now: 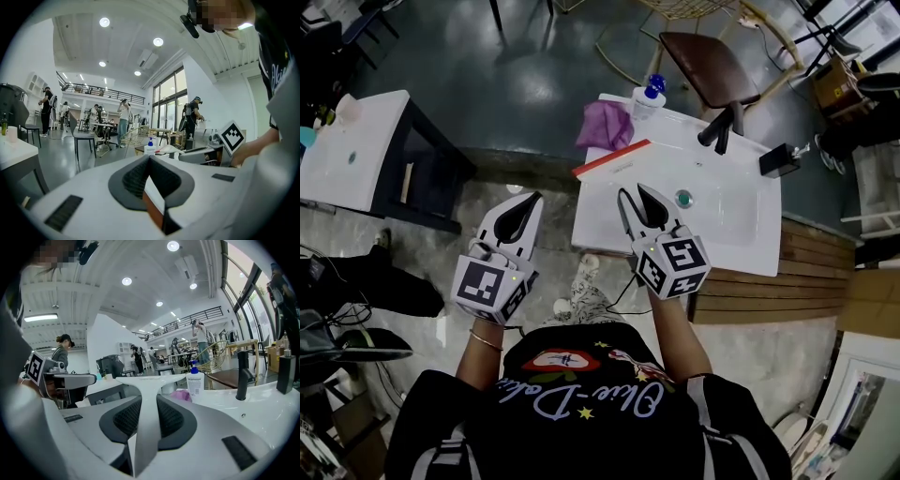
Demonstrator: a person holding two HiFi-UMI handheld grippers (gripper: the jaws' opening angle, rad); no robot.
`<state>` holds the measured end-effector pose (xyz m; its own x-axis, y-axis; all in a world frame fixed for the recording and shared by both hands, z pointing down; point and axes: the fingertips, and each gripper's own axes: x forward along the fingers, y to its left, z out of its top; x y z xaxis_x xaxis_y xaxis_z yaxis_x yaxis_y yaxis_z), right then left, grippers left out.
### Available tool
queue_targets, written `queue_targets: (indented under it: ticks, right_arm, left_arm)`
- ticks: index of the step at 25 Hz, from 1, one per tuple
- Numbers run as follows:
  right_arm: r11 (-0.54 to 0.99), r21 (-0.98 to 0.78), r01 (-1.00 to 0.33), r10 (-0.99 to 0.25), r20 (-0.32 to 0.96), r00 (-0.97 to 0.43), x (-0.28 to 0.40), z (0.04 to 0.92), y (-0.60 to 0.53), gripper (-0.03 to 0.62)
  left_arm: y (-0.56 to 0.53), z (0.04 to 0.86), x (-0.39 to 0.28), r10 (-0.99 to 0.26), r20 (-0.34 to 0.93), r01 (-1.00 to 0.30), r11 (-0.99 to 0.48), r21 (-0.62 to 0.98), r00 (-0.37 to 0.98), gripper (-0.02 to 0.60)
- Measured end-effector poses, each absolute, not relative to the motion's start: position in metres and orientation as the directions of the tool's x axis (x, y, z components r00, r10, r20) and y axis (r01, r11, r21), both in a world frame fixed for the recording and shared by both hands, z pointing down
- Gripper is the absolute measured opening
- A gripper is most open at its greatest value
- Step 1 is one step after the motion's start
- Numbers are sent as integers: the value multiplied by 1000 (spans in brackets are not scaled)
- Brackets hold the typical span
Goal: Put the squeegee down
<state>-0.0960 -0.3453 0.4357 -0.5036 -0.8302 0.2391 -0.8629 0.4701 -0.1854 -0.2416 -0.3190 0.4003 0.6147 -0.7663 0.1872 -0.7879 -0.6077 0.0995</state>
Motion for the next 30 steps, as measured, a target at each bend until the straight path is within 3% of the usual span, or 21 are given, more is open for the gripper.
queue_targets:
  ticks: [30]
  right_arm:
    - [427, -196, -883, -815, 338, -470, -102, 481, -359, 91]
  left_arm:
    - [-341, 412, -246, -760, 186, -782, -612, 117, 623, -3]
